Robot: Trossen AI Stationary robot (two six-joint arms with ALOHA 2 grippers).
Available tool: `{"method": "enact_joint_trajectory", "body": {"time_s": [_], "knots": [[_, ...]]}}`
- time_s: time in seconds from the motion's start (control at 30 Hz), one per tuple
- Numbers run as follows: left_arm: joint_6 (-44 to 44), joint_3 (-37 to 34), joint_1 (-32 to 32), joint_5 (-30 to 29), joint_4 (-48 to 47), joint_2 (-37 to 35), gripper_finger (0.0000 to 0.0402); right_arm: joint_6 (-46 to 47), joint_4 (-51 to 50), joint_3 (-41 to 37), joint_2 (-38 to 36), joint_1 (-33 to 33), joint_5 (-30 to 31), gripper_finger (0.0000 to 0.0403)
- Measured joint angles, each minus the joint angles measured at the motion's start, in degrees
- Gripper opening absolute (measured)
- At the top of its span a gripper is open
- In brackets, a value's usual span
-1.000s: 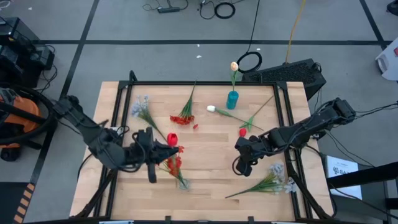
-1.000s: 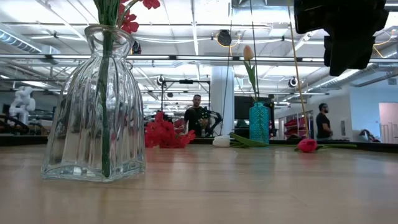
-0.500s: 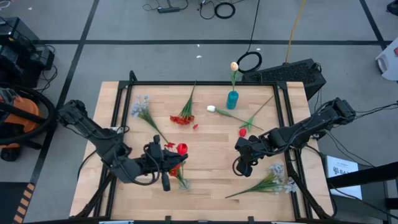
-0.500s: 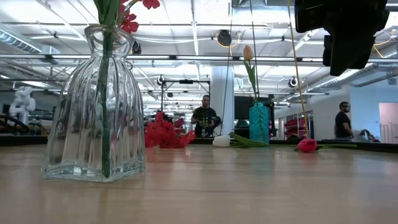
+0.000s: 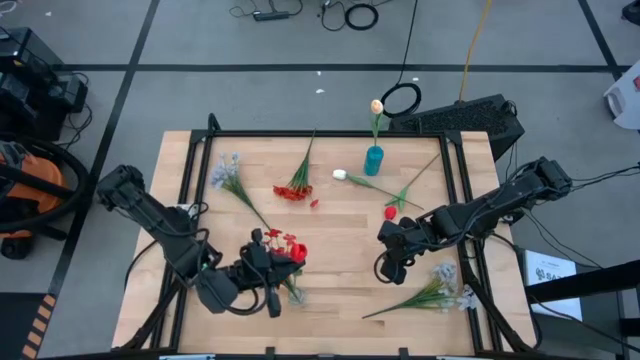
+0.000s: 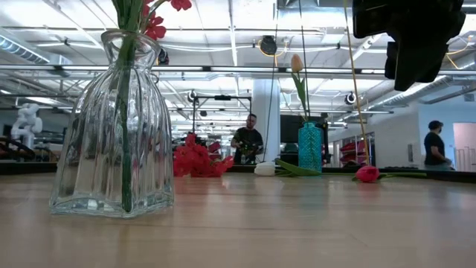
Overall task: Sort flowers into vase by color
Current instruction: Put the bottom red flower into the transparent vase
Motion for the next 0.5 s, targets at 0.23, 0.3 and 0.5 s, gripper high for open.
{"method": "enact_joint_trajectory", "body": {"time_s": [0.23, 0.3, 0.5], "knots": [[-0.13, 0.0, 0.01, 3.24, -0.91, 0.72, 0.0015, -0.66, 0.0, 0.0, 0.0, -0.02, 0.05, 0.0], [-0.16, 0.0, 0.3, 3.98, -0.91, 0.72, 0.0016, -0.66, 0.02, 0.0, 0.0, -0.02, 0.07, 0.0], [-4.06, 0.0, 1.23, 4.84, -0.77, 0.72, 0.0021, -1.46, 0.0, 0.0, 0.0, -0.02, 0.07, 0.0]]}}
